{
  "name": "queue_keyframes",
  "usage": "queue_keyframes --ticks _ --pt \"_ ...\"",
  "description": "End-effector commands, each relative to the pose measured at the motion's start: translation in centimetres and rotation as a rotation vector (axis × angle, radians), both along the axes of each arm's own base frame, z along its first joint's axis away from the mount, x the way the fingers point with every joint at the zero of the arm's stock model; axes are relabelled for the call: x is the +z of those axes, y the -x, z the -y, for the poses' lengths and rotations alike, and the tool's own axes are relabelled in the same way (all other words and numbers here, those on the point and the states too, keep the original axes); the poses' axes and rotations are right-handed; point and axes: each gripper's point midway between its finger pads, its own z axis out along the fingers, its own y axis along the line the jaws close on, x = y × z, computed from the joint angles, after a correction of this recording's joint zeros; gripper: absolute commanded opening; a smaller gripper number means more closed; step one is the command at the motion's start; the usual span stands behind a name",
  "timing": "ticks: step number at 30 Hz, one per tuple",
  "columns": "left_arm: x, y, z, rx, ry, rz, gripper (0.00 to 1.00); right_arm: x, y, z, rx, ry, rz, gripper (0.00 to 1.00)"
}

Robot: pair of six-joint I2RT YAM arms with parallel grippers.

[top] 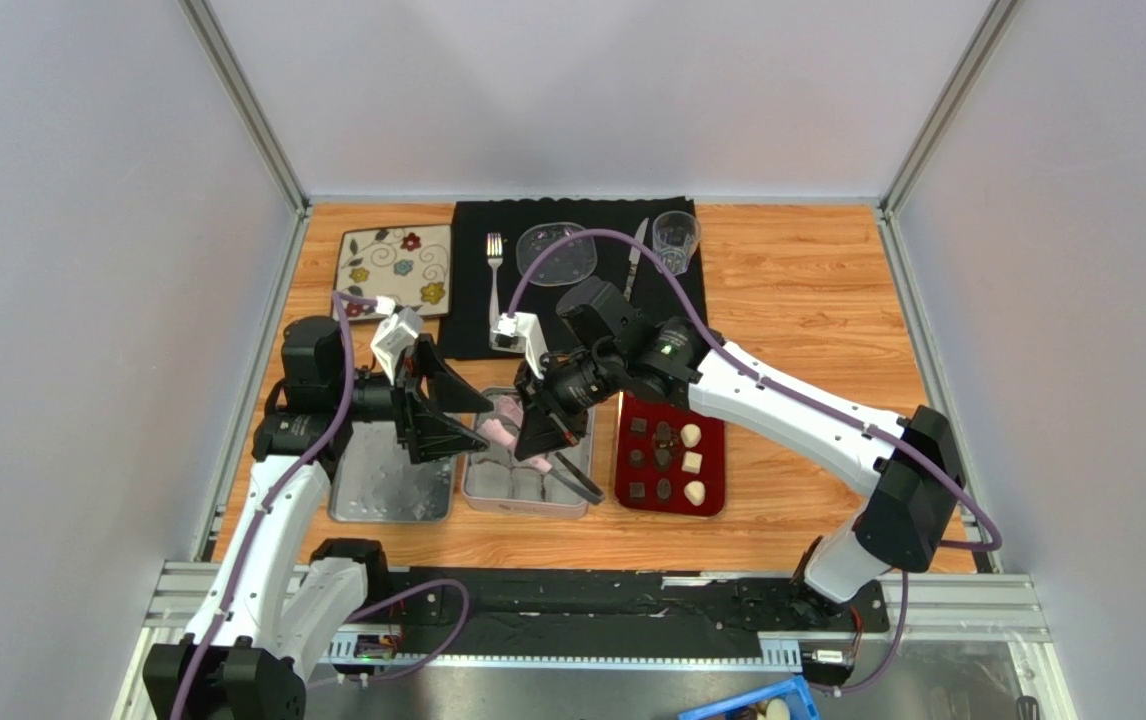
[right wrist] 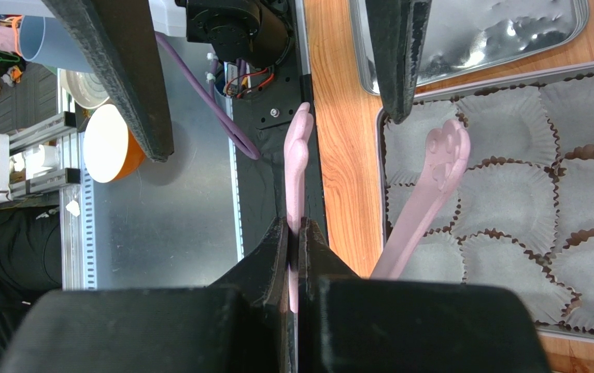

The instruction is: Pack the chocolate

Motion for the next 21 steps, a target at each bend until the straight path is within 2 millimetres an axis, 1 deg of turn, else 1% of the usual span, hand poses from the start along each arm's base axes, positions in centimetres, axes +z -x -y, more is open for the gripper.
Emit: queue_keyframes --ticks 1,3,4,6,7,12,13,18,21 --pt "2.0 3.6 -0.2 -0.202 0.092 0.038 0.83 2.7 0.1 -0.6 0.031 -0.070 0.041 0.00" --pt "1.9 3.8 -0.2 -0.215 0.098 0.033 0.77 2.7 -0.1 -0.7 0.031 -0.071 0.042 0.00" --pt "1.9 3.9 -0.2 -0.217 0.100 0.032 0.72 2.7 0.0 -0.8 0.032 -0.072 0.039 0.00" --pt "1.6 4.1 -0.2 -0.224 0.103 0.021 0.67 2.9 -0.1 -1.1 0.039 -0.080 0.037 0.00" --pt "1.6 4.1 -0.2 -0.225 0.104 0.024 0.62 3.0 -0.1 -1.2 0.041 -0.085 0.034 0.00" --pt "1.7 4.2 -0.3 -0.242 0.112 0.019 0.52 3.2 -0.1 -1.5 0.046 -0.097 0.027 0.00" --pt "1.7 4.1 -0.3 -0.242 0.112 0.017 0.48 3.1 -0.1 -1.6 0.049 -0.096 0.028 0.00" --pt "1.9 4.1 -0.3 -0.248 0.115 0.019 0.36 3.0 0.0 -1.7 0.062 -0.102 0.019 0.00" --pt "2.0 4.3 -0.4 -0.259 0.121 0.020 0.27 2.8 -0.1 -2.0 0.066 -0.102 0.012 0.00"
